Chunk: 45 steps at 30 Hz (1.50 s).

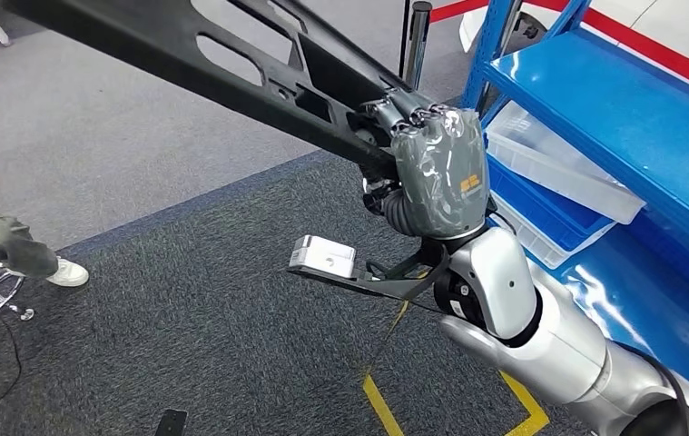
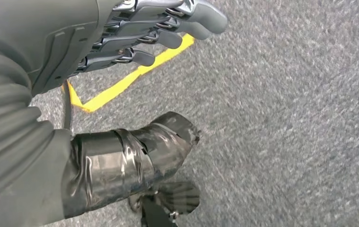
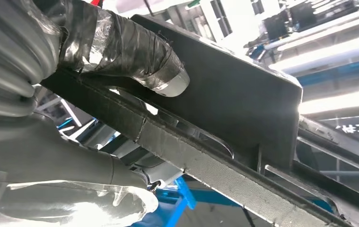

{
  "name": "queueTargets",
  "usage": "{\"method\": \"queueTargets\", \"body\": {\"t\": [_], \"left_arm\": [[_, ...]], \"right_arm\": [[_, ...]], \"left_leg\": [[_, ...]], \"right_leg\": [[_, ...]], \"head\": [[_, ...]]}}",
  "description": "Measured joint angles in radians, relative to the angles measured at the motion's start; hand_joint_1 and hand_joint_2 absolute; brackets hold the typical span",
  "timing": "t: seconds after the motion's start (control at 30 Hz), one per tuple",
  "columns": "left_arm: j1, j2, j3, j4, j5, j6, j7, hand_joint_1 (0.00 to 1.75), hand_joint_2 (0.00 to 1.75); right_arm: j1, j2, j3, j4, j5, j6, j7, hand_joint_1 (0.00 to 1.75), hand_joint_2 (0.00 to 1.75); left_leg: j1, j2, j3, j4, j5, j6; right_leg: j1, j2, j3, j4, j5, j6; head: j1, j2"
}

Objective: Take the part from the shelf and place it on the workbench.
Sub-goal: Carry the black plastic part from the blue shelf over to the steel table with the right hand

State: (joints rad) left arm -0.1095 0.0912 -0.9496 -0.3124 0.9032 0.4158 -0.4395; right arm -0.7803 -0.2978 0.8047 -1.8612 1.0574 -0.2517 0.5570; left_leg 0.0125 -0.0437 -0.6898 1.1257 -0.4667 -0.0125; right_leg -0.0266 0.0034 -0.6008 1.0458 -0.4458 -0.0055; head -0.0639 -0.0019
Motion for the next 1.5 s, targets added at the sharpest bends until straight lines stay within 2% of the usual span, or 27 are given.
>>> {"method": "queueTargets", "body": {"t": [0.07, 0.13, 0.2, 0.27, 0.33, 0.4, 0.43, 0.5, 0.57, 0.6, 0.63, 0.67, 0.7, 0.77, 0.83, 0.9, 0.93, 1.0, 1.07, 1.13, 1.17, 1.2, 1.27, 1.33, 1.37, 1.43, 1.5], "left_arm": [[-0.005, 0.0, -0.001, 0.0, 0.0, 0.0, -0.002, 0.0, 1.75], [-0.003, 0.0, -0.001, 0.0, -0.002, 0.0, -0.005, 0.0, 1.75], [-0.002, 0.0, -0.001, 0.0, -0.005, -0.001, -0.01, 0.0, 1.75], [-0.004, 0.0, -0.001, 0.0, -0.006, -0.001, -0.013, 0.0, 1.75], [-0.007, 0.001, -0.001, 0.0, -0.007, -0.001, -0.014, 0.0, 1.75], [-0.007, 0.001, -0.001, 0.0, -0.007, -0.002, -0.014, 0.0, 1.75], [-0.005, 0.001, -0.001, 0.0, -0.008, -0.002, -0.014, 0.0, 1.75], [-0.004, 0.001, -0.002, 0.0, -0.009, -0.002, -0.013, 0.0, 1.75], [-0.006, 0.0, -0.003, 0.0, -0.011, -0.003, -0.013, 0.0, 1.75], [-0.008, 0.0, -0.004, 0.0, -0.011, -0.003, -0.012, 0.0, 1.75], [-0.008, 0.0, -0.004, 0.0, -0.011, -0.003, -0.012, 0.0, 1.75], [-0.008, 0.001, -0.004, 0.0, -0.011, -0.003, -0.012, 0.0, 1.75], [-0.008, 0.001, -0.005, 0.0, -0.011, -0.003, -0.012, 0.0, 1.75], [-0.008, 0.0, -0.005, 0.0, -0.011, -0.003, -0.011, 0.0, 1.75], [-0.009, 0.0, -0.005, 0.0, -0.011, -0.003, -0.01, 0.0, 1.75], [-0.008, 0.001, -0.005, 0.0, -0.011, -0.003, -0.009, 0.0, 1.75], [-0.006, 0.001, -0.005, 0.0, -0.011, -0.003, -0.008, 0.0, 1.75], [-0.004, 0.0, -0.006, 0.0, -0.011, -0.002, -0.007, 0.0, 1.75], [-0.006, -0.001, -0.006, 0.0, -0.011, -0.002, -0.006, 0.0, 1.75], [-0.008, -0.001, -0.006, 0.0, -0.011, -0.002, -0.005, 0.0, 1.75], [-0.007, -0.001, -0.006, 0.0, -0.011, -0.003, -0.005, 0.0, 1.75], [-0.006, -0.001, -0.006, 0.0, -0.011, -0.003, -0.005, 0.0, 1.75], [-0.007, 0.0, -0.006, 0.0, -0.011, -0.003, -0.005, 0.0, 1.75], [-0.01, 0.0, -0.006, 0.0, -0.011, -0.003, -0.005, 0.0, 1.75], [-0.011, 0.0, -0.006, 0.0, -0.011, -0.003, -0.005, 0.0, 1.75], [-0.009, 0.0, -0.006, 0.0, -0.012, -0.003, -0.005, 0.0, 1.75], [-0.007, 0.001, -0.006, 0.0, -0.012, -0.003, -0.004, 0.0, 1.75]], "right_arm": [[0.0, 0.0, 0.0, 0.0, -0.009, 0.0, -0.005, 1.75, 1.75], [0.001, 0.0, 0.0, 0.0, -0.035, 0.0, -0.02, 1.75, 1.75], [0.002, 0.0, 0.001, -0.001, -0.062, 0.0, -0.034, 1.75, 1.75], [0.001, 0.0, 0.001, -0.002, -0.074, 0.0, -0.041, 1.75, 1.75], [0.001, 0.0, 0.001, -0.004, -0.075, 0.0, -0.043, 1.75, 1.75], [0.0, 0.0, 0.001, -0.005, -0.075, 0.0, -0.044, 1.75, 1.75], [0.0, 0.0, 0.001, -0.006, -0.075, 0.0, -0.044, 1.75, 1.75], [-0.001, 0.0, 0.0, -0.007, -0.075, 0.001, -0.044, 1.75, 1.75], [0.001, 0.0, 0.0, -0.008, -0.075, 0.005, -0.044, 1.75, 1.75], [0.003, -0.001, 0.001, -0.008, -0.075, 0.007, -0.045, 1.75, 1.75], [0.006, -0.001, 0.001, -0.008, -0.075, 0.01, -0.045, 1.75, 1.75], [0.008, -0.002, 0.002, -0.008, -0.075, 0.012, -0.045, 1.75, 1.75], [0.009, -0.002, 0.002, -0.008, -0.075, 0.014, -0.045, 1.75, 1.75], [0.009, -0.002, 0.002, -0.008, -0.075, 0.017, -0.045, 1.75, 1.75], [0.009, -0.002, 0.002, -0.011, -0.075, 0.019, -0.046, 1.75, 1.75], [0.008, -0.003, 0.002, -0.013, -0.074, 0.02, -0.047, 1.75, 1.75], [0.008, -0.002, 0.002, -0.014, -0.073, 0.021, -0.047, 1.75, 1.75], [0.006, -0.002, 0.002, -0.015, -0.073, 0.021, -0.048, 1.75, 1.75], [0.005, -0.002, 0.003, -0.017, -0.073, 0.022, -0.048, 1.75, 1.75], [0.007, -0.002, 0.004, -0.017, -0.073, 0.023, -0.049, 1.75, 1.75], [0.009, -0.002, 0.004, -0.017, -0.073, 0.023, -0.049, 1.75, 1.75], [0.009, -0.002, 0.005, -0.018, -0.073, 0.024, -0.05, 1.75, 1.75], [0.009, -0.002, 0.005, -0.019, -0.078, 0.024, -0.053, 1.75, 1.75], [0.007, -0.002, 0.005, -0.02, -0.088, 0.024, -0.058, 1.75, 1.75], [0.007, -0.002, 0.005, -0.02, -0.092, 0.024, -0.06, 1.75, 1.75], [0.006, -0.002, 0.005, -0.021, -0.091, 0.025, -0.063, 1.75, 1.75], [0.006, -0.002, 0.004, -0.023, -0.08, 0.028, -0.061, 1.75, 1.75]], "left_leg": [[0.002, 0.028, -0.065, 0.125, -0.05, -0.007], [0.003, 0.035, -0.096, 0.176, -0.05, -0.008], [0.002, 0.047, -0.047, 0.077, 0.012, -0.002], [-0.006, 0.082, 0.022, -0.054, 0.055, 0.009], [-0.015, 0.097, 0.046, -0.102, 0.056, 0.021], [-0.016, 0.078, 0.047, -0.108, 0.058, 0.031], [-0.013, 0.067, 0.051, -0.113, 0.06, 0.036], [-0.008, 0.048, 0.062, -0.123, 0.063, 0.047], [-0.007, 0.028, 0.065, -0.124, 0.063, 0.055], [-0.008, 0.017, 0.065, -0.123, 0.062, 0.058], [-0.008, 0.004, 0.065, -0.122, 0.061, 0.058], [-0.009, -0.01, 0.065, -0.119, 0.06, 0.058], [-0.009, -0.024, 0.066, -0.115, 0.057, 0.057], [-0.01, -0.049, 0.063, -0.102, 0.05, 0.051], [-0.009, -0.071, 0.053, -0.092, 0.047, 0.042], [-0.004, -0.091, 0.046, -0.093, 0.049, 0.028], [-0.003, -0.085, 0.044, -0.092, 0.049, 0.022], [-0.004, -0.036, 0.024, -0.053, 0.027, 0.01], [-0.002, 0.02, -0.035, 0.061, -0.027, -0.001], [0.003, 0.034, -0.095, 0.169, -0.06, -0.007], [0.004, 0.036, -0.101, 0.177, -0.051, -0.009], [0.004, 0.04, -0.086, 0.145, -0.024, -0.009], [0.0, 0.075, -0.015, 0.006, 0.04, -0.003], [-0.01, 0.105, 0.032, -0.087, 0.063, 0.012], [-0.014, 0.106, 0.035, -0.098, 0.058, 0.019], [-0.013, 0.081, 0.036, -0.102, 0.059, 0.032], [-0.008, 0.059, 0.044, -0.11, 0.062, 0.045]], "right_leg": [[0.002, -0.021, 0.0, 0.0, -0.002, -0.005], [0.003, -0.043, 0.002, 0.0, -0.006, -0.006], [0.005, -0.064, 0.008, 0.0, -0.011, -0.003], [0.008, -0.085, 0.019, -0.004, -0.016, 0.002], [0.012, -0.102, 0.028, -0.012, -0.019, 0.012], [0.015, -0.119, 0.037, -0.02, -0.021, 0.023], [0.014, -0.115, 0.041, -0.018, -0.027, 0.029], [0.011, -0.076, 0.023, 0.032, -0.061, 0.037], [0.01, -0.025, -0.042, 0.158, -0.119, 0.036], [0.01, -0.013, -0.078, 0.221, -0.138, 0.036], [0.01, -0.008, -0.103, 0.258, -0.139, 0.036], [0.01, -0.005, -0.109, 0.255, -0.117, 0.035], [0.009, -0.001, -0.097, 0.214, -0.08, 0.034], [0.007, 0.028, -0.046, 0.083, -0.01, 0.029], [0.005, 0.053, -0.015, 0.013, 0.006, 0.025], [0.007, 0.044, -0.008, 0.003, 0.003, 0.019], [0.006, 0.033, -0.004, -0.002, 0.005, 0.013], [0.002, 0.011, 0.004, -0.012, 0.007, 0.001], [0.004, -0.012, 0.007, -0.015, 0.005, -0.006], [0.006, -0.035, 0.008, -0.014, 0.002, -0.007], [0.006, -0.046, 0.009, -0.014, 0.0, -0.006], [0.006, -0.058, 0.012, -0.014, -0.002, -0.005], [0.008, -0.079, 0.02, -0.014, -0.009, 0.002], [0.015, -0.098, 0.027, -0.015, -0.015, 0.012], [0.017, -0.108, 0.03, -0.017, -0.018, 0.017], [0.019, -0.121, 0.037, -0.02, -0.024, 0.029], [0.014, -0.085, 0.029, 0.011, -0.05, 0.037]], "head": [[-0.003, 0.0], [-0.003, 0.0], [-0.003, 0.0], [-0.003, 0.0], [-0.002, 0.0], [-0.003, 0.0], [-0.002, 0.0], [0.002, 0.0], [0.006, 0.0], [0.007, 0.0], [0.007, 0.0], [0.007, 0.0], [0.007, 0.0], [0.007, 0.0], [0.006, 0.0], [0.006, 0.0], [0.006, 0.0], [-0.001, 0.0], [-0.009, 0.0], [-0.01, 0.0], [-0.01, 0.0], [-0.01, 0.0], [-0.01, 0.0], [-0.009, 0.0], [-0.008, 0.0], [-0.006, 0.0], [-0.002, 0.0]]}}
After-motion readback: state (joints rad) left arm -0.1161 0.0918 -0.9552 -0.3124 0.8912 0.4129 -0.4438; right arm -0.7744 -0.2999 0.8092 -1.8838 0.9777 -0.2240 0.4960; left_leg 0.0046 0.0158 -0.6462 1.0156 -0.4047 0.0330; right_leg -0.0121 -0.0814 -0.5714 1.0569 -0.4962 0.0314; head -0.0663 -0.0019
